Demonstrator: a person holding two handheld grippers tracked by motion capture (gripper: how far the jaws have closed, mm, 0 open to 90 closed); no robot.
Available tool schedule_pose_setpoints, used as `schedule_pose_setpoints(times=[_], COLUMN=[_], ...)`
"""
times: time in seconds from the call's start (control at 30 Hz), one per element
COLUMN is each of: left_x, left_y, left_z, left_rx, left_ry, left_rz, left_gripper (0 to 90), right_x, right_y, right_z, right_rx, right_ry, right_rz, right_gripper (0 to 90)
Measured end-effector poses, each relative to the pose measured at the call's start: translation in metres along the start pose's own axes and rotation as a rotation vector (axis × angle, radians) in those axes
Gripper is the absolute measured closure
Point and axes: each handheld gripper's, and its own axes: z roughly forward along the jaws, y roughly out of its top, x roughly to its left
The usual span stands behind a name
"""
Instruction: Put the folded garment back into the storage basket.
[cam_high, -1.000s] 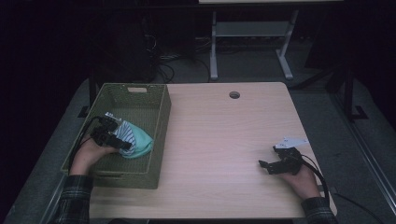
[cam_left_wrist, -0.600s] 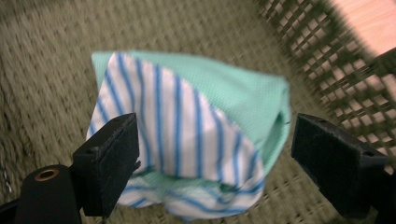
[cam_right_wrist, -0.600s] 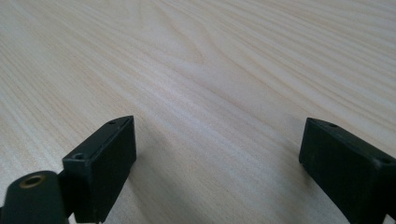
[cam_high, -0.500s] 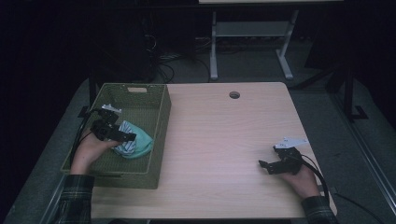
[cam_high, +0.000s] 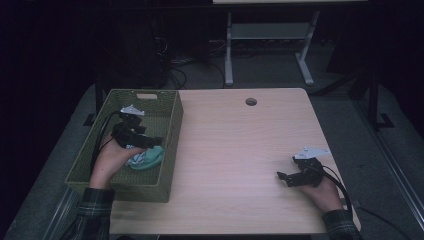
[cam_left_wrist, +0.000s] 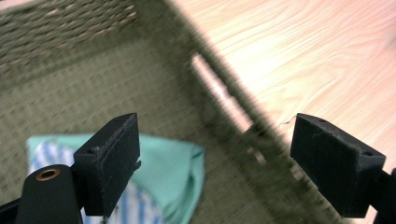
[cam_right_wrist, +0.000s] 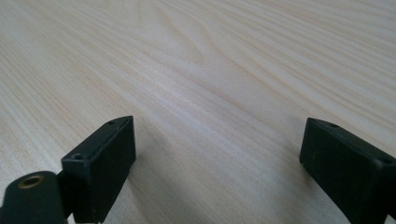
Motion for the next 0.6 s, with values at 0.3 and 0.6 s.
schedule_pose_setpoints(times=[0.3, 0.6], left_x=[-0.034, -0.076], left_y=[0.02, 0.037], left_z=[0.015, 0.038], left_rx=[-0.034, -0.043], left_ry=[-0.055, -0.108], left_rz=[0.043, 0.111], left_gripper=[15.2, 15.2], right_x=[0.0, 0.0], right_y=[0.0, 0.0], right_z=[0.0, 0.0], right_rx=[-0.001, -0.001], right_ry=[0.0, -0.001], right_rz=[-0.002, -0.002], right_gripper=[10.2, 10.2])
